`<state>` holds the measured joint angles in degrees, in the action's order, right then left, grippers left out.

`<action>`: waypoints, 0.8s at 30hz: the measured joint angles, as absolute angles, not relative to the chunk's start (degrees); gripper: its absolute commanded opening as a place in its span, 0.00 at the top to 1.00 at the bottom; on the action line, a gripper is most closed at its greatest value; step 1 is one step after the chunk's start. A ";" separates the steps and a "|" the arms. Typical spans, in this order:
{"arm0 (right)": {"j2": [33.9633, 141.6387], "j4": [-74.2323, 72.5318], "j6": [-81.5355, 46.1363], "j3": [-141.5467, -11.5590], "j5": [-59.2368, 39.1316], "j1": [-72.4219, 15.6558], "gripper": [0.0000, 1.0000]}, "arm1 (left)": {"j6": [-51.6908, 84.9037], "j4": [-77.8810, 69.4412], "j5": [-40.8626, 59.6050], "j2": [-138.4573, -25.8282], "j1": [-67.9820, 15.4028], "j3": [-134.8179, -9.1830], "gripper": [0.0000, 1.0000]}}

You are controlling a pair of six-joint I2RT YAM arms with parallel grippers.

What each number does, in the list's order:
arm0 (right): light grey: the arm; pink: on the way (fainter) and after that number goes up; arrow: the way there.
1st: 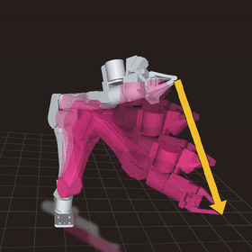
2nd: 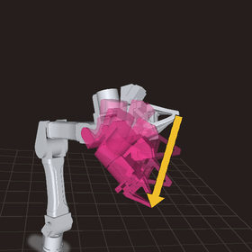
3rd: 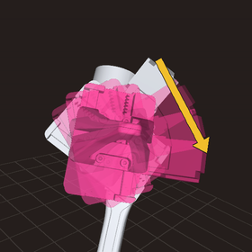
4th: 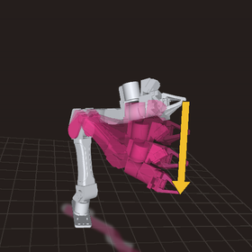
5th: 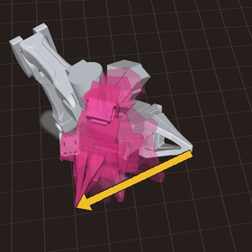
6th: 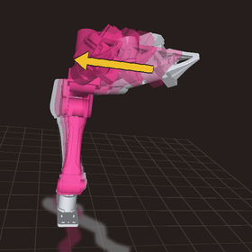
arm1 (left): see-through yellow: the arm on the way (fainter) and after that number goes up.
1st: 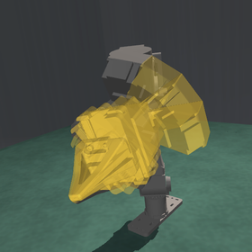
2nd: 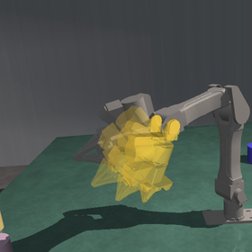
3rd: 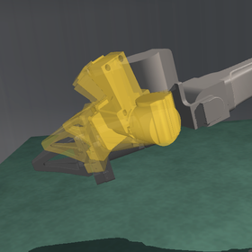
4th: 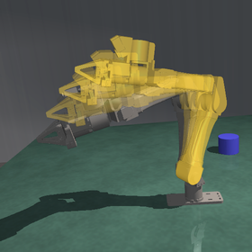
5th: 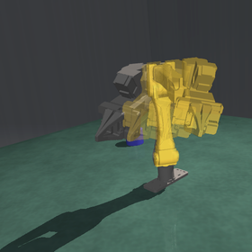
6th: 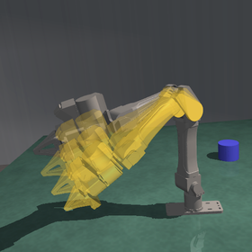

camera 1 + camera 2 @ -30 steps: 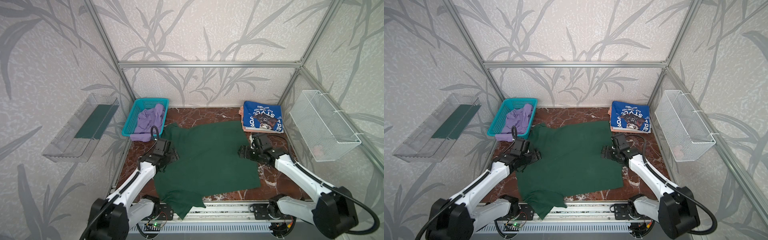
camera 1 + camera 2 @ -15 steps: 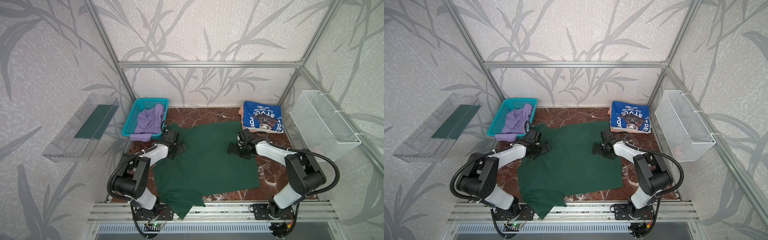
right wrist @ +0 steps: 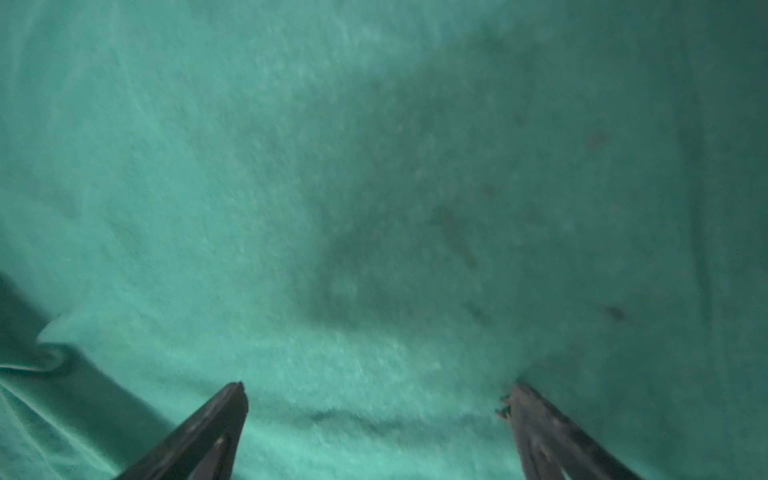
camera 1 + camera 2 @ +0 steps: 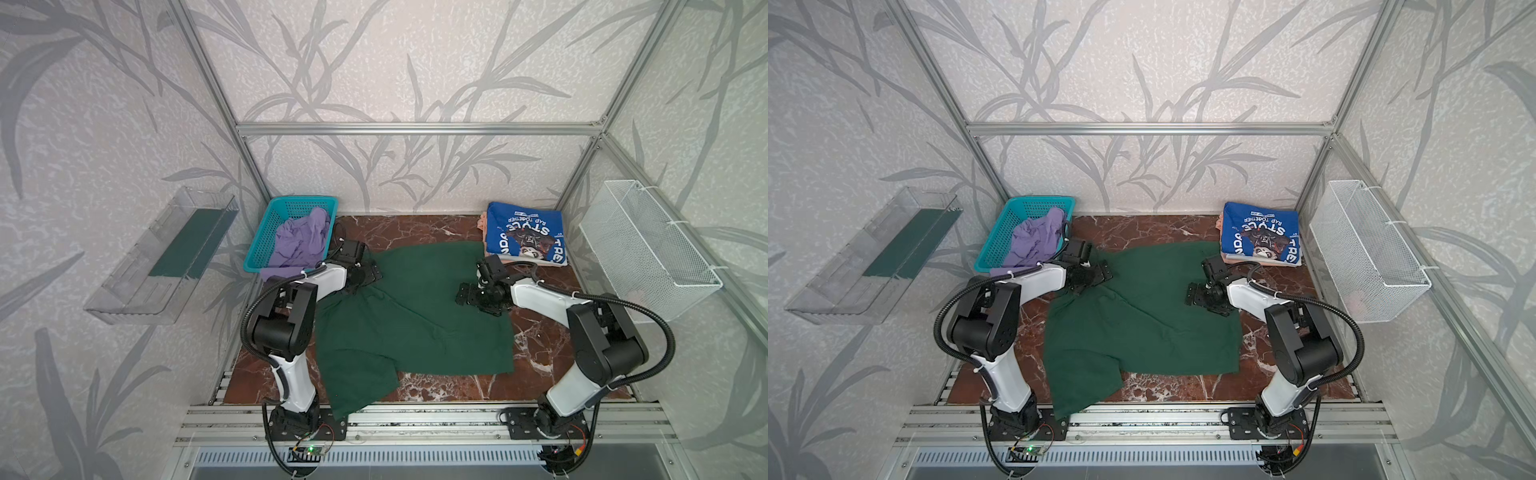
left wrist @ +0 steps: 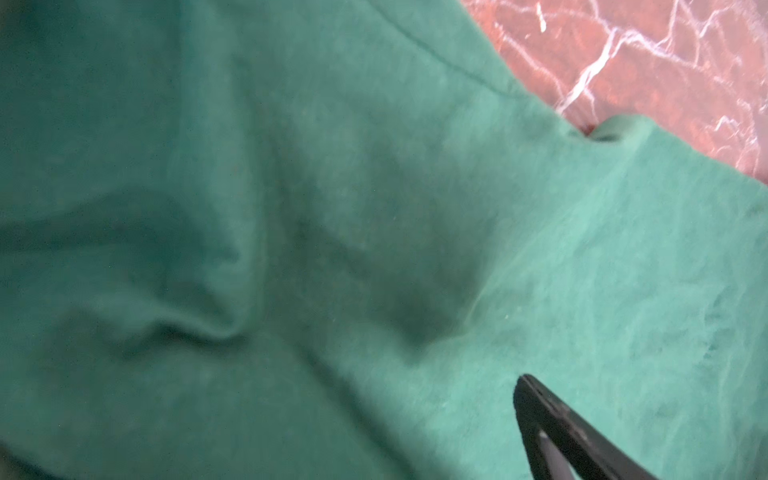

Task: Fold and stack the t-shirts

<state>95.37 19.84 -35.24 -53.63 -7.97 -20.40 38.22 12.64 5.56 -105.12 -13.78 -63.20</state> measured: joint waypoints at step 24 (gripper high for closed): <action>119.24 18.37 -20.36 -89.41 -10.00 -11.07 0.02 | 33.71 -4.12 -8.49 -83.90 -12.40 -53.19 0.01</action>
